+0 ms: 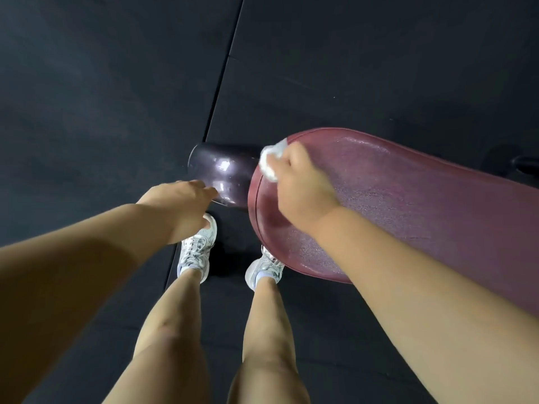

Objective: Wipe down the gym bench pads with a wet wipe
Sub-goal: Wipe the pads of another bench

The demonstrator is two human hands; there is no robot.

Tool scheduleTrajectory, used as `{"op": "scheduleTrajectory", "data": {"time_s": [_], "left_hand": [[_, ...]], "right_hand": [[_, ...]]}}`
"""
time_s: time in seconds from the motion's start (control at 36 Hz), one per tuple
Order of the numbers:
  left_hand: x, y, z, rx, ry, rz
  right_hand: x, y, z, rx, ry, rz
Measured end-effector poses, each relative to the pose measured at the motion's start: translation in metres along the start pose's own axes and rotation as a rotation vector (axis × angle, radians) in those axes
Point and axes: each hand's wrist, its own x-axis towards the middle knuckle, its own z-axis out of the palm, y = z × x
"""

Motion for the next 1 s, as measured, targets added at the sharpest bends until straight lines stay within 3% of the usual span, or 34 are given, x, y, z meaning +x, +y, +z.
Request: {"op": "scheduleTrajectory", "data": {"time_s": [0.08, 0.17, 0.28, 0.33, 0.42, 0.53, 0.64, 0.78, 0.83, 0.94, 1.0], "left_hand": [[-0.004, -0.006, 0.003, 0.019, -0.005, 0.010], [-0.005, -0.007, 0.004, 0.013, 0.008, 0.018], [-0.004, -0.008, 0.002, -0.008, 0.019, 0.029], [-0.003, -0.009, 0.001, -0.017, 0.029, 0.035], [-0.002, -0.011, 0.003, -0.016, 0.037, 0.049], [-0.001, -0.014, 0.007, 0.037, 0.051, 0.084], [-0.003, -0.015, 0.010, 0.018, 0.091, 0.095], [-0.001, -0.018, 0.013, -0.013, 0.087, 0.086], [0.001, -0.023, 0.014, -0.033, 0.089, 0.075], [0.002, -0.033, 0.017, -0.083, 0.113, 0.058], [0.000, -0.037, 0.018, -0.108, 0.114, 0.047]], "right_hand": [[-0.016, -0.013, 0.004, 0.005, -0.155, -0.200], [-0.012, -0.010, -0.001, -0.136, -0.130, -0.322], [0.007, 0.009, -0.014, -0.148, -0.028, -0.134], [0.004, 0.000, -0.014, -0.043, -0.045, -0.017], [-0.020, -0.014, 0.007, -0.140, -0.090, -0.180], [-0.041, -0.019, 0.007, -0.178, -0.350, -0.412], [-0.022, -0.019, -0.012, -0.229, -0.391, -0.371], [0.035, -0.021, -0.015, -0.367, -0.264, -0.459], [0.058, -0.027, -0.015, -0.452, -0.315, -0.434], [0.081, -0.035, -0.010, -0.539, -0.385, -0.195], [0.077, -0.043, -0.003, -0.586, -0.423, -0.229]]}}
